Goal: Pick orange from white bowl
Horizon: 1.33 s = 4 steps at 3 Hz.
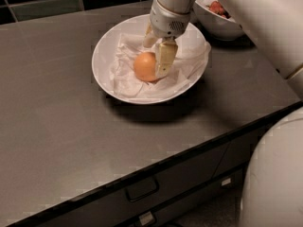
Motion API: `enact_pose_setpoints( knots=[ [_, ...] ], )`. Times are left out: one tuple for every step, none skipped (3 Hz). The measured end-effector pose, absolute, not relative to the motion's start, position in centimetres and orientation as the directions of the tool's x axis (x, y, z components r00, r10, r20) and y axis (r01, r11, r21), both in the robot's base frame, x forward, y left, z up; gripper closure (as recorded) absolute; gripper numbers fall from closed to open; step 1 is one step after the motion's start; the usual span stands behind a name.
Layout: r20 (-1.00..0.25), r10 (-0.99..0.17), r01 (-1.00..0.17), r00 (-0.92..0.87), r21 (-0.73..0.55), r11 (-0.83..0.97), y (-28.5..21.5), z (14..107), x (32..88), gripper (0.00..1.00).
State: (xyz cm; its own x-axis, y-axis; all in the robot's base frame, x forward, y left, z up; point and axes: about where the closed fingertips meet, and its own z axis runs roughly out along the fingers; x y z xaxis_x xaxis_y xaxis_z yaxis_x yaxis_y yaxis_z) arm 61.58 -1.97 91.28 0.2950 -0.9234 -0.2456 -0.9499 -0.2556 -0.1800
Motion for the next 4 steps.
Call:
enact_pose_setpoints(
  knots=[
    [-0.252, -0.915, -0.947, 0.317, -0.146, -0.288, -1.2, 89.8, 61.7, 0.31],
    [-0.255, -0.906, -0.941, 0.336, -0.127, -0.313, -0.4, 88.7, 61.9, 0.31],
    [-0.256, -0.9, -0.935, 0.353, -0.118, -0.334, 0.3, 88.1, 62.3, 0.32],
    [-0.256, -0.898, -0.933, 0.358, -0.11, -0.341, 0.6, 87.4, 62.8, 0.32]
  ],
)
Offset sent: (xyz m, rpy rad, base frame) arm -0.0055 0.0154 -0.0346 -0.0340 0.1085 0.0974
